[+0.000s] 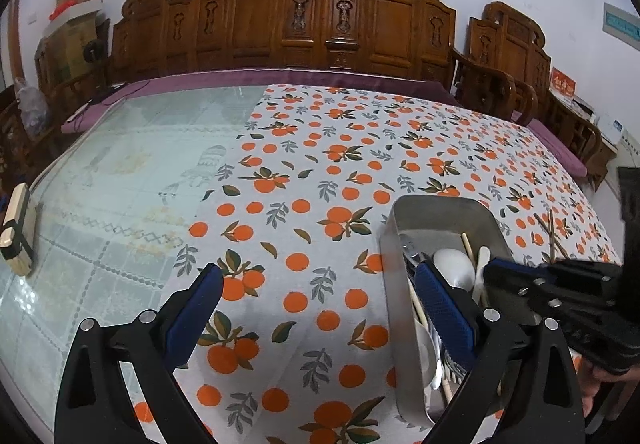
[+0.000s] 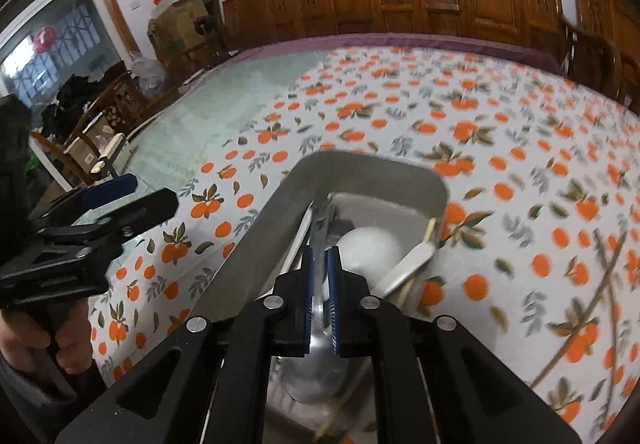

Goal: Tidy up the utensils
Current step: 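Lower the smiley-face spoon into the tray and open the right gripper, then move the open right gripper to the crossed wooden chopsticks and close on one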

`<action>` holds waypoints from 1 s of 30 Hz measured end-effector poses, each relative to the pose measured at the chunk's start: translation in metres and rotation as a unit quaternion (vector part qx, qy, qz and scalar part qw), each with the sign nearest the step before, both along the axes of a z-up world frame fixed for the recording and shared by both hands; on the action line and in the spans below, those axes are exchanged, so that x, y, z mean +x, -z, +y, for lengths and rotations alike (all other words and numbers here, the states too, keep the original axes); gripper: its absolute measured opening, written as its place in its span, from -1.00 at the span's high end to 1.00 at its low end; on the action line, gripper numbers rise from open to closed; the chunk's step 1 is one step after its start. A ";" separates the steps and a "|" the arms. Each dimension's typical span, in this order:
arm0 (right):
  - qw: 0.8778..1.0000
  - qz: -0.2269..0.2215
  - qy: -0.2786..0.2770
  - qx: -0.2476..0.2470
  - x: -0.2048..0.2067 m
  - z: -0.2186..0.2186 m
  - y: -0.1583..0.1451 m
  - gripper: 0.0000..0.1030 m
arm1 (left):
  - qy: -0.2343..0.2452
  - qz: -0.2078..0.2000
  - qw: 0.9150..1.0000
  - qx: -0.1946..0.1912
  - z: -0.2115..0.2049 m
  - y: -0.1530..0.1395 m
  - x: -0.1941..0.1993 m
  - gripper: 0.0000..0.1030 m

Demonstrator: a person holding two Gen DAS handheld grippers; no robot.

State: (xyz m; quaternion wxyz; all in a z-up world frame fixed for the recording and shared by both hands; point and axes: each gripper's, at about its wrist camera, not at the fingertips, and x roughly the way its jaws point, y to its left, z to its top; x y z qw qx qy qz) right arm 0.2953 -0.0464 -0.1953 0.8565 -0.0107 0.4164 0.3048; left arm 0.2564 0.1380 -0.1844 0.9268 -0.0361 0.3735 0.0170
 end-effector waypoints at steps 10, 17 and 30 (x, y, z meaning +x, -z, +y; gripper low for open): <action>0.998 -0.053 -0.001 -0.031 -0.017 -0.073 -0.030 0.60 | 0.007 -0.020 1.000 0.004 -0.016 -0.005 -0.002 -0.80; 0.993 -0.087 0.057 -0.049 -0.016 -0.140 -0.037 -0.31 | 0.022 -0.034 0.999 0.001 -0.035 -0.011 -0.007 -0.80; 0.987 -0.046 0.114 -0.103 0.023 -0.221 0.027 -0.55 | 0.094 -0.035 0.995 -0.011 -0.104 -0.023 -0.017 -0.80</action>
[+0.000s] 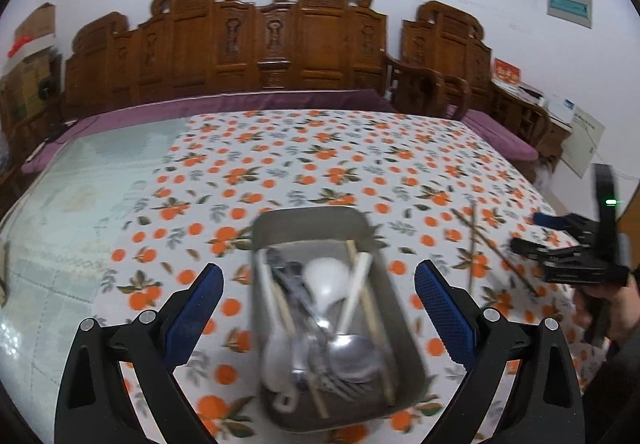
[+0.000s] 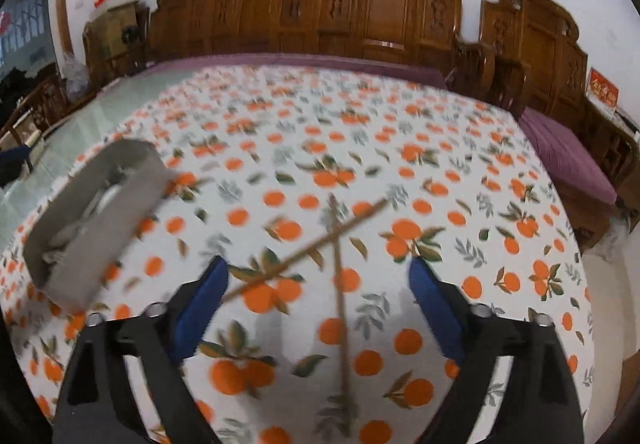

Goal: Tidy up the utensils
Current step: 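Move the open right gripper to the crossed wooden chopsticks and close on one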

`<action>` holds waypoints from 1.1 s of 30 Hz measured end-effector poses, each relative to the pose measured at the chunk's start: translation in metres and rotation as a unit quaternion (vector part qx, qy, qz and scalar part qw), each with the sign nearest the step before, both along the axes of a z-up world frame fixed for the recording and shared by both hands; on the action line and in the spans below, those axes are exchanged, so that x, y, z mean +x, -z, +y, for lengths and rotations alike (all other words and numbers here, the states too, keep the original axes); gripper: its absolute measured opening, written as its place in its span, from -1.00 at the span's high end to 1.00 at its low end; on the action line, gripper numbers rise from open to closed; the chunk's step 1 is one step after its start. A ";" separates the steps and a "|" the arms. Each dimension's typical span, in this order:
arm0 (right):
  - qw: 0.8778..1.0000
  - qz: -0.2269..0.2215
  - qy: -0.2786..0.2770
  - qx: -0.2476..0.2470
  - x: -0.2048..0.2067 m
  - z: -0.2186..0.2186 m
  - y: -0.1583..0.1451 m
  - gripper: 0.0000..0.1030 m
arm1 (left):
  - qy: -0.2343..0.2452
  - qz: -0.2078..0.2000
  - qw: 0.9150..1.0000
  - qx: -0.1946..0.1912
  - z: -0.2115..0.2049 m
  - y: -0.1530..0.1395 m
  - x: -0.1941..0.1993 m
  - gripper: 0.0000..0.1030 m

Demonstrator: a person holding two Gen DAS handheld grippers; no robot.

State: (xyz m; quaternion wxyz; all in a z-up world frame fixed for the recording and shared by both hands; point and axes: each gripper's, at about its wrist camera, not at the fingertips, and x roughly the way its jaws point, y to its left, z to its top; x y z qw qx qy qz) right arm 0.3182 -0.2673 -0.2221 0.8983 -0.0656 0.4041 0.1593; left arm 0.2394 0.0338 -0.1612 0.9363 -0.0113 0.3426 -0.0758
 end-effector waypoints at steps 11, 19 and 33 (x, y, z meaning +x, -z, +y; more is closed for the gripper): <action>0.999 0.048 0.007 0.026 0.015 -0.024 0.020 0.09 | 0.063 0.038 0.997 0.014 -0.083 0.011 0.013 -0.66; 0.998 0.052 0.014 0.037 0.018 -0.038 0.013 0.26 | 0.114 0.079 0.990 0.034 -0.145 0.039 0.037 -0.36; 0.995 0.064 0.027 0.077 0.018 -0.059 0.010 0.35 | 0.139 0.154 0.977 0.039 -0.189 0.097 0.076 0.44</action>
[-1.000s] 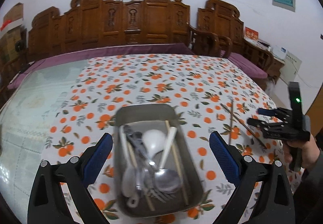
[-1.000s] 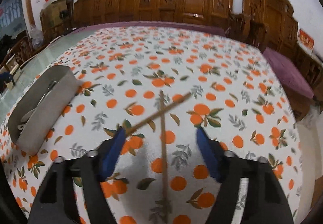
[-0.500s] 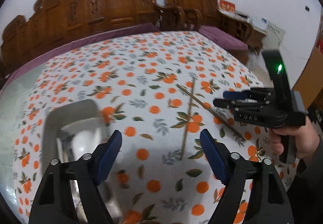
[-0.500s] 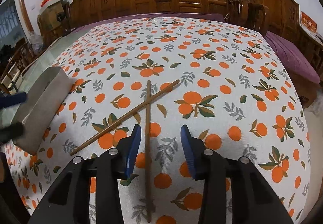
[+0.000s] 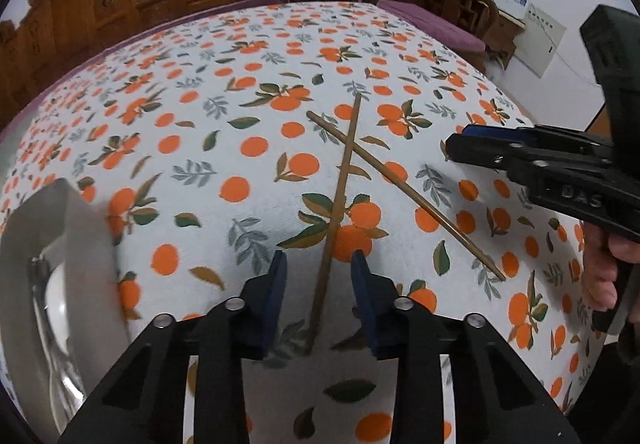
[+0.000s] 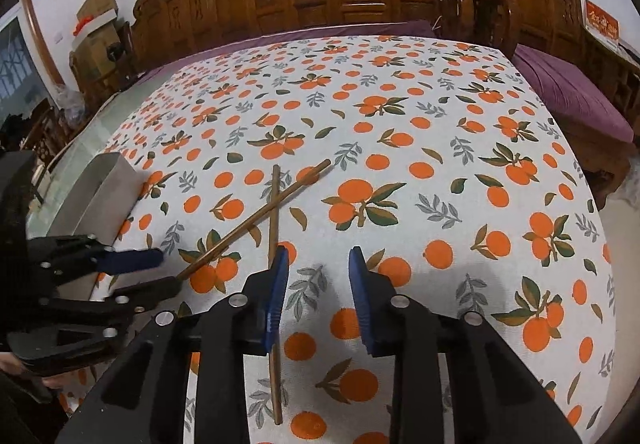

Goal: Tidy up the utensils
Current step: 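Move the open right gripper to the crossed wooden chopsticks and close on one, then lift the wooden chopstick with the right gripper and carry it over the tray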

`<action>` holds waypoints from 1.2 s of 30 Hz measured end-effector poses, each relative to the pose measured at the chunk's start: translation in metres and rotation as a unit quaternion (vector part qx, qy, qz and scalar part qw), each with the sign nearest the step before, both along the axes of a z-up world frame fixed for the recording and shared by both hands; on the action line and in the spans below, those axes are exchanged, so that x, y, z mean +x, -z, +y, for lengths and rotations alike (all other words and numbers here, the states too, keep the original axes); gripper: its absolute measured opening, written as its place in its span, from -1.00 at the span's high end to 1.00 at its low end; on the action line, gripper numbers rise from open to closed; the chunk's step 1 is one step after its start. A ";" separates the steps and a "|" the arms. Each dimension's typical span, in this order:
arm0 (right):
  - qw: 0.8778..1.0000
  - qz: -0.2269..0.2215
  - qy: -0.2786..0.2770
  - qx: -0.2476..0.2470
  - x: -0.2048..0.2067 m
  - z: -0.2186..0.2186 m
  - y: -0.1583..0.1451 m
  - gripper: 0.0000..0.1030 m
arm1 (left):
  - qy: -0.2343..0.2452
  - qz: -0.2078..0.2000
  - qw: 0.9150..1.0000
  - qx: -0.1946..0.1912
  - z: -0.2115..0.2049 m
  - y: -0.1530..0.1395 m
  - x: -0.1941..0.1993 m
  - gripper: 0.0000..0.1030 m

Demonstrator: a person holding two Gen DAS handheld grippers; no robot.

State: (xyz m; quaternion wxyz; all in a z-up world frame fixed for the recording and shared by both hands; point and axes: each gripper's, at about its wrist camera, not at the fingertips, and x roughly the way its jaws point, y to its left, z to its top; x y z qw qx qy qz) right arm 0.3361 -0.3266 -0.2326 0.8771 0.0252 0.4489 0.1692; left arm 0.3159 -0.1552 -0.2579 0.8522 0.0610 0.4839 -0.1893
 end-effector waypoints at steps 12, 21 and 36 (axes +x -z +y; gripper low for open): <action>1.000 0.008 -0.004 -0.004 0.003 0.005 0.005 0.35 | 0.011 0.000 1.000 0.003 -0.006 0.005 0.006 0.91; 0.999 0.021 -0.033 -0.017 0.004 0.035 0.015 0.40 | 0.007 -0.017 1.000 -0.023 0.022 -0.016 -0.018 0.92; 0.995 0.018 -0.045 -0.093 0.003 0.061 0.026 0.73 | 0.005 -0.061 0.997 -0.053 0.054 -0.059 -0.049 0.91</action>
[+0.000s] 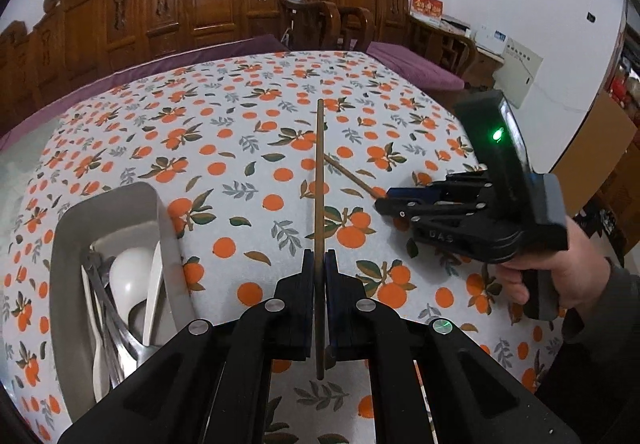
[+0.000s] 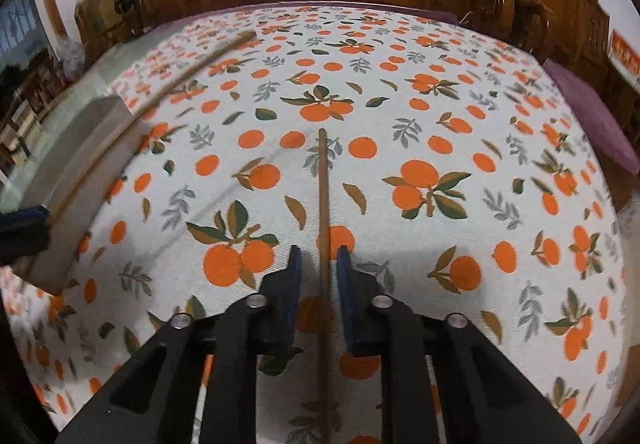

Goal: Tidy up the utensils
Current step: 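Lift the wooden chopstick with the right gripper and carry it over the tray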

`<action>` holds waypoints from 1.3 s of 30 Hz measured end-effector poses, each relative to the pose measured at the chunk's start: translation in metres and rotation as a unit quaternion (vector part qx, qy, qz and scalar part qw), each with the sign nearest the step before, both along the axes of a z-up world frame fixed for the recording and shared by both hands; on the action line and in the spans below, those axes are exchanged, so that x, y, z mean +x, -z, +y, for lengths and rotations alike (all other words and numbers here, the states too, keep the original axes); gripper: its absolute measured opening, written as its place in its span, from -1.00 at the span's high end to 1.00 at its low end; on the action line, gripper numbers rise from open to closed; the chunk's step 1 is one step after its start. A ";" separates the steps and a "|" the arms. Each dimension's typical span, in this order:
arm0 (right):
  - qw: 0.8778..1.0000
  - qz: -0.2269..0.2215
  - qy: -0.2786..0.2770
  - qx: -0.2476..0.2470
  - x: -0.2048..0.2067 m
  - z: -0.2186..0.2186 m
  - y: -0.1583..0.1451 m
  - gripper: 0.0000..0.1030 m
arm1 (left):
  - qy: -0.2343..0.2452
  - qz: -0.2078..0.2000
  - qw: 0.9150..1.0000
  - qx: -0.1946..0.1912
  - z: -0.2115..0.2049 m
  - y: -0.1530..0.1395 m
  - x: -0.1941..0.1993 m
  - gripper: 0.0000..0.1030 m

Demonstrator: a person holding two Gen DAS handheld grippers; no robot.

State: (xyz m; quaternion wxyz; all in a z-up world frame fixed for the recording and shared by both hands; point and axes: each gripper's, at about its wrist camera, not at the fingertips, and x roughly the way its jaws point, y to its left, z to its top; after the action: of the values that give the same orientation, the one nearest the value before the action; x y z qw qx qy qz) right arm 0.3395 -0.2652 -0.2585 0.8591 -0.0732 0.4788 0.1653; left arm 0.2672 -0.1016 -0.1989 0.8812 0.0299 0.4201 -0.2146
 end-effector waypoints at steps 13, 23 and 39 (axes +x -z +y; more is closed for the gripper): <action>1.000 0.006 -0.008 0.015 -0.007 0.005 -0.006 0.89 | -0.035 -0.018 0.999 0.002 0.029 -0.020 -0.014 0.91; 0.999 -0.027 -0.032 0.030 -0.024 0.023 -0.032 0.89 | -0.078 -0.012 0.997 0.012 0.067 -0.022 -0.032 0.91; 0.997 -0.041 -0.058 -0.001 -0.043 0.050 -0.030 0.89 | -0.114 0.020 0.993 0.034 0.113 -0.008 -0.045 0.91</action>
State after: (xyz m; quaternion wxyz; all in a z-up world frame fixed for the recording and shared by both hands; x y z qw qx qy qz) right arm 0.2966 -0.2153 -0.2287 0.8667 -0.1082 0.4387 0.2112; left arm 0.2221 0.0114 -0.1908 0.8897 0.0076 0.4456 -0.0991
